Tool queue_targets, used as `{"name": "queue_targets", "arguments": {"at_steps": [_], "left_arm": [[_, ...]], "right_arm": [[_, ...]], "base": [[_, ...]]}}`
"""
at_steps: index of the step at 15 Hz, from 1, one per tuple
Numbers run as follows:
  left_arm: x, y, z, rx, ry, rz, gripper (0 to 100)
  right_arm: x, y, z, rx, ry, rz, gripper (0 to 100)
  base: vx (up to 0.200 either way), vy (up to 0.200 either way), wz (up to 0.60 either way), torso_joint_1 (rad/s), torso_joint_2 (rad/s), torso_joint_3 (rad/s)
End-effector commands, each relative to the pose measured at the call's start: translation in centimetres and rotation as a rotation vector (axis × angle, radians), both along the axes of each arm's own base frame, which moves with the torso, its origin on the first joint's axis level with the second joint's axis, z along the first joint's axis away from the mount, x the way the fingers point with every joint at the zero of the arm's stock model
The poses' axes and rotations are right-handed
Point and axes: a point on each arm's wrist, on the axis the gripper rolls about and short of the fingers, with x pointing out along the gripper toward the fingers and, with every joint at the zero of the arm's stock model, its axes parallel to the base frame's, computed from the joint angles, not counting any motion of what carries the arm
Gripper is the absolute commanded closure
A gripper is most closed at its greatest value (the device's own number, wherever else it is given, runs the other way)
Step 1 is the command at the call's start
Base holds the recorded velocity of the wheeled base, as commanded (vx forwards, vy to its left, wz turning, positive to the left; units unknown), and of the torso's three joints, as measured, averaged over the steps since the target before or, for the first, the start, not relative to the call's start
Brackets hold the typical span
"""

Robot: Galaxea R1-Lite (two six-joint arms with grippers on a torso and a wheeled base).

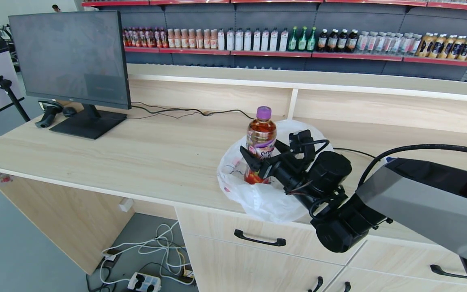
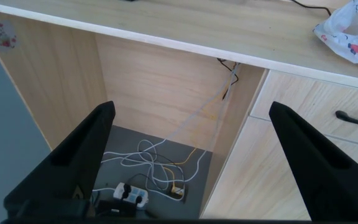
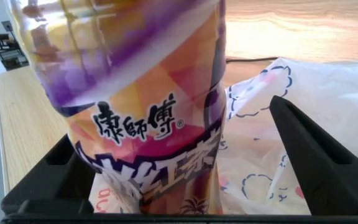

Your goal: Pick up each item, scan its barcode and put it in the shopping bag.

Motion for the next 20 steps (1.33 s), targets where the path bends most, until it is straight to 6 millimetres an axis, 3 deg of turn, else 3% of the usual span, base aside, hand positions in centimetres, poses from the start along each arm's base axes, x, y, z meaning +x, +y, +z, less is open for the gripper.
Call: {"name": "queue_targets", "arguments": {"at_steps": [1, 11, 20], "left_arm": [[0.0, 0.0, 0.0, 0.0, 0.0, 0.001, 0], [0.0, 0.0, 0.0, 0.001, 0.0, -0.002, 0], [0.0, 0.0, 0.0, 0.001, -0.002, -0.002, 0]], "right_arm": [[0.0, 0.0, 0.1, 0.002, -0.004, 0.001, 0], [-1.3, -0.9, 3.9, 0.029, -0.082, -0.006, 0], [-4.5, -2.8, 6.2, 0.009, -0.091, -0.016, 0]], "base": [[0.0, 0.0, 0.0, 0.0, 0.0, 0.0], [0.0, 0.0, 0.0, 0.0, 0.0, 0.0], [0.0, 0.0, 0.0, 0.0, 0.0, 0.0]]}}
